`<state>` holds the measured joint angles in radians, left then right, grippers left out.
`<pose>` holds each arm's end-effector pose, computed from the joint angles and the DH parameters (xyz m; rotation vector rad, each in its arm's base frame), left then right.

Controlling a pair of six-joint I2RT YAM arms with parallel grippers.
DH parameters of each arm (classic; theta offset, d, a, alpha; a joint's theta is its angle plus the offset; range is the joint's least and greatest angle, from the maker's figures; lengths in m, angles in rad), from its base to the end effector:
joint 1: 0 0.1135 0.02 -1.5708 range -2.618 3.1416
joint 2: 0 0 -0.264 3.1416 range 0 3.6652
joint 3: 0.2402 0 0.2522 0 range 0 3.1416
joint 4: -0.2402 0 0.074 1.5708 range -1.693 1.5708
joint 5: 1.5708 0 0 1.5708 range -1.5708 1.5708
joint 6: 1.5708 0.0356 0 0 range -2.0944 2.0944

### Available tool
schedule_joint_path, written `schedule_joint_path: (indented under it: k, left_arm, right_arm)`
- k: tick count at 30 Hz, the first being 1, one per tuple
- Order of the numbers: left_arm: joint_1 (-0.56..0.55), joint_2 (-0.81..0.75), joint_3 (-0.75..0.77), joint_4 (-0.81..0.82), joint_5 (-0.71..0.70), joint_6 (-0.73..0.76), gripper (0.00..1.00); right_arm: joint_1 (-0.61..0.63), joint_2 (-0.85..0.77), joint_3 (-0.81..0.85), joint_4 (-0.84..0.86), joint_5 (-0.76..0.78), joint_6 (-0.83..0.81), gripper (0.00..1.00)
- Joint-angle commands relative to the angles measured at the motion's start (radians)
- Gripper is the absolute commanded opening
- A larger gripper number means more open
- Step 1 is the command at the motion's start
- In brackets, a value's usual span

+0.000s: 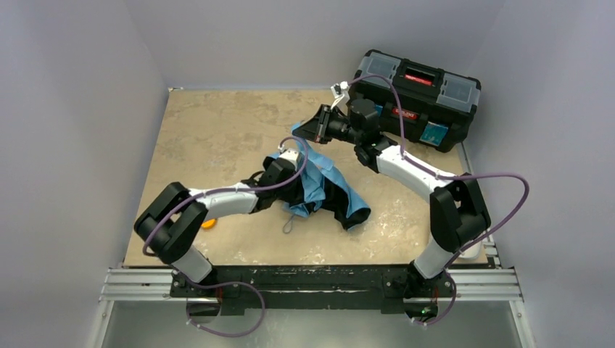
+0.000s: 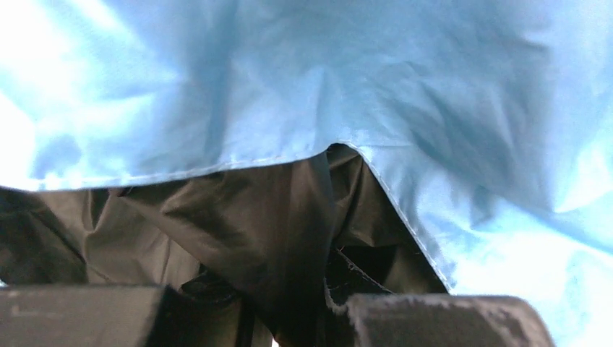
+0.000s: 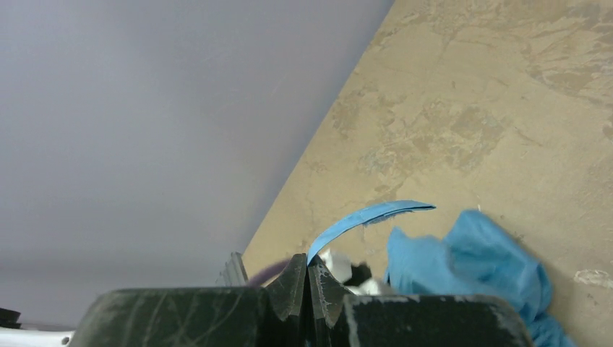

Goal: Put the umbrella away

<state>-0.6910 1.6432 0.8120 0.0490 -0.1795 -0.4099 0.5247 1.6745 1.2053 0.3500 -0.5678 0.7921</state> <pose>0.2552 -0.2028 0.1594 0.2431 2.3490 -0.3326 0.3333 0.2151 0.3065 -0.2265 1.8842 1.4215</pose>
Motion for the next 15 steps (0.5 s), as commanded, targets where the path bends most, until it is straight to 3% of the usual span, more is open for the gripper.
schedule_joint_path:
  k: [1, 3, 4, 10, 12, 14, 15]
  left_arm:
    - [-0.101, -0.102, -0.143, -0.201, 0.017, -0.085, 0.03]
    - [-0.123, -0.156, -0.172, -0.232, -0.003, -0.113, 0.05]
    - [-0.125, -0.177, -0.182, -0.240, -0.008, -0.124, 0.11]
    - [-0.127, -0.202, -0.114, -0.297, -0.005, -0.136, 0.78]
    - [-0.135, -0.204, -0.086, -0.304, 0.010, -0.144, 0.85]
    - [-0.148, -0.198, -0.075, -0.299, 0.013, -0.159, 0.98]
    - [-0.160, -0.190, -0.076, -0.291, 0.008, -0.166, 1.00]
  right_arm:
    - [0.003, -0.079, -0.006, 0.001, -0.007, -0.004, 0.00]
    - [0.003, -0.086, -0.006, -0.001, -0.007, -0.006, 0.00]
    - [0.002, -0.086, -0.006, -0.001, -0.006, -0.007, 0.00]
    - [0.003, -0.084, -0.004, -0.003, -0.008, -0.003, 0.00]
    - [0.002, -0.088, -0.003, -0.008, -0.006, -0.006, 0.00]
    - [0.003, -0.093, -0.003, -0.020, -0.006, -0.016, 0.00]
    - [0.003, -0.093, -0.003, -0.023, -0.006, -0.019, 0.00]
